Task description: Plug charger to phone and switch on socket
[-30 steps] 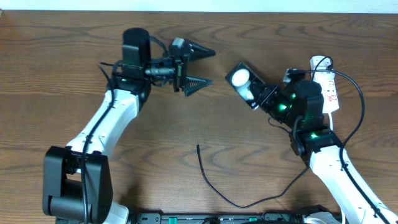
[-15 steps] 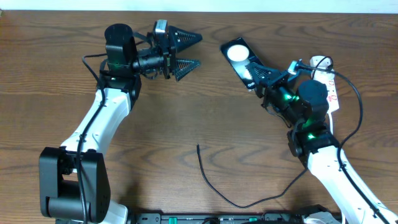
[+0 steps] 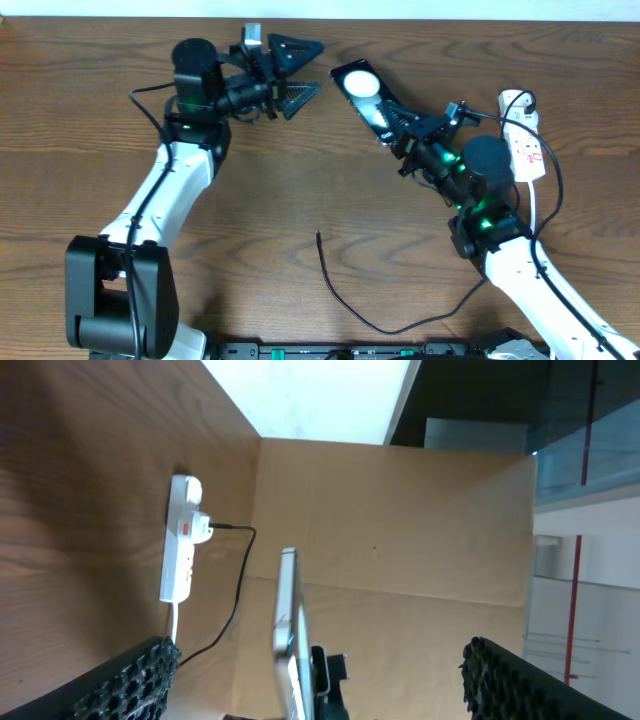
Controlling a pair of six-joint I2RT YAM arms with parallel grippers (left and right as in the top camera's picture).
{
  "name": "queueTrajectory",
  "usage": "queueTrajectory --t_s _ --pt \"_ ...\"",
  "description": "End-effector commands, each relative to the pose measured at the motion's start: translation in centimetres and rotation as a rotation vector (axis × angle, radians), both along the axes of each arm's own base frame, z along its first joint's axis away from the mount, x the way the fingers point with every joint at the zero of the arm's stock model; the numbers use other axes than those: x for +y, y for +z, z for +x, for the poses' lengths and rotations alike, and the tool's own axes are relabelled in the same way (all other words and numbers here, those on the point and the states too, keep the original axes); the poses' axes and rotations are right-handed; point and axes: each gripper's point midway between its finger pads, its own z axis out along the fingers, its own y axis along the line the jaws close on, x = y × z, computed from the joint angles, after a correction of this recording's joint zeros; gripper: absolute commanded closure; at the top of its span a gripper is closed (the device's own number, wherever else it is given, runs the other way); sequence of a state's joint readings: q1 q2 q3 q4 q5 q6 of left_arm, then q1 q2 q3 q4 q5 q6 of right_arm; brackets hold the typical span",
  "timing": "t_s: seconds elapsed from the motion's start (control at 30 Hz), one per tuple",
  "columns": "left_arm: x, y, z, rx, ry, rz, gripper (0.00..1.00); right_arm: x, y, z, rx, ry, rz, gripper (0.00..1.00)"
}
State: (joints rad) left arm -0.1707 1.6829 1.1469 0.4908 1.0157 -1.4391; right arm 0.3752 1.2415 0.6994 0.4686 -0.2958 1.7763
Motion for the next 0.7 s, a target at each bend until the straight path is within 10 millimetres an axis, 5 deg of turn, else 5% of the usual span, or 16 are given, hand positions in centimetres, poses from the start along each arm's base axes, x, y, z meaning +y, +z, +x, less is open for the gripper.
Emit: queueTrajectory --t_s 0.0,0.67 --pt "-1.4 0.8 -0.2 -0.039 0.010 0.008 0.09 0.5 2.1 -0.1 -0.034 -0.013 0.040 0.99" --pt "-5.0 0.6 -0.7 -0.071 0.048 0.039 0.10 1.7 2.4 -0.8 -0.029 0.018 0.067 0.99"
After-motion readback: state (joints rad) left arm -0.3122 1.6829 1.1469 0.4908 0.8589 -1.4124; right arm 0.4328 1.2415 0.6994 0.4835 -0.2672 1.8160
